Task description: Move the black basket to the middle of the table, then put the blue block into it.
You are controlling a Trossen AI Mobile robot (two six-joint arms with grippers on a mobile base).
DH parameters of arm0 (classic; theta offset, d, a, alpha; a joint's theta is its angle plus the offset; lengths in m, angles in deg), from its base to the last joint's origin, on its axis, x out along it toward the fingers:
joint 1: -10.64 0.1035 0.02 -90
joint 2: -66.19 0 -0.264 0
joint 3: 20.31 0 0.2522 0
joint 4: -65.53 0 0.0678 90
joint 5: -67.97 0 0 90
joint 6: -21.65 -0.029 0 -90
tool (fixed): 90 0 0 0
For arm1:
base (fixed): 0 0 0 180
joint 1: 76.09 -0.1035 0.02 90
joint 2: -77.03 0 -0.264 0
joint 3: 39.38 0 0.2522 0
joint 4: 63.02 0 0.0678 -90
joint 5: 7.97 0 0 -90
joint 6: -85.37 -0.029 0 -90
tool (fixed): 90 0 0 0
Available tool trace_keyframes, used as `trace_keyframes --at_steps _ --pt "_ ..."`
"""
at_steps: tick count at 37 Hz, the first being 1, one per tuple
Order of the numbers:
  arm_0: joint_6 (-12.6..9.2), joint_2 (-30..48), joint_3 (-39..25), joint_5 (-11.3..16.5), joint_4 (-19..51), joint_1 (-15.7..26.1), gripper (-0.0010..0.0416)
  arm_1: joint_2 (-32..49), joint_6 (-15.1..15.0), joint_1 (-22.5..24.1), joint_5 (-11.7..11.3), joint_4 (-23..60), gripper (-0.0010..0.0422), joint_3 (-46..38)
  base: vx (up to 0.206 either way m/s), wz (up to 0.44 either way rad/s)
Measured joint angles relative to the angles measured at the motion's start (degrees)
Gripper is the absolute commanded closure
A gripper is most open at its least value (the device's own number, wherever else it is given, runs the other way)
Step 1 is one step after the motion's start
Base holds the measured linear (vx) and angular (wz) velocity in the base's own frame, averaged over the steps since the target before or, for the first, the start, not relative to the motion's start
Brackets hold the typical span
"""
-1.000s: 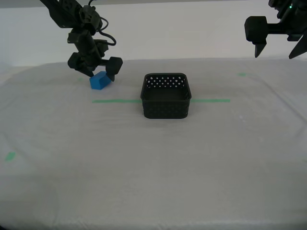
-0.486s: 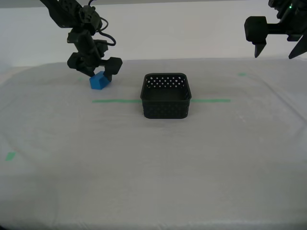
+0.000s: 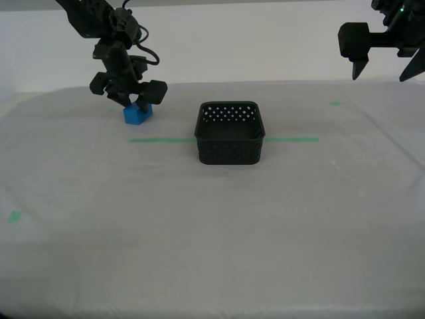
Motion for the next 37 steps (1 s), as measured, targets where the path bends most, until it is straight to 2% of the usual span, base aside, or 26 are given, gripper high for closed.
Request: trace_keyframes --at_steps 7,10,29,33,37 --pt "0.0 0.0 0.0 0.0 0.0 0.0 0.0007 0.0 0.4 0.0 0.0 0.1 0.0419 0.0 0.000 0.000" --pt "0.0 0.0 0.0 0.0 0.0 0.0 0.0007 0.0 1.6 -0.1 0.0 0.2 0.0407 -0.1 0.000 0.000" --pt "0.0 0.0 0.0 0.0 0.0 0.0 0.0007 -2.6 6.6 0.3 -0.2 1.7 0.0413 0.0 0.000 0.000" --pt "0.0 0.0 0.0 0.0 0.0 -0.1 0.0007 -4.6 8.1 0.7 -1.1 2.5 0.0413 -0.1 0.000 0.000" --pt "0.0 0.0 0.0 0.0 0.0 0.0 0.0007 -6.7 8.3 1.4 -2.2 3.8 0.0413 -0.1 0.000 0.000"
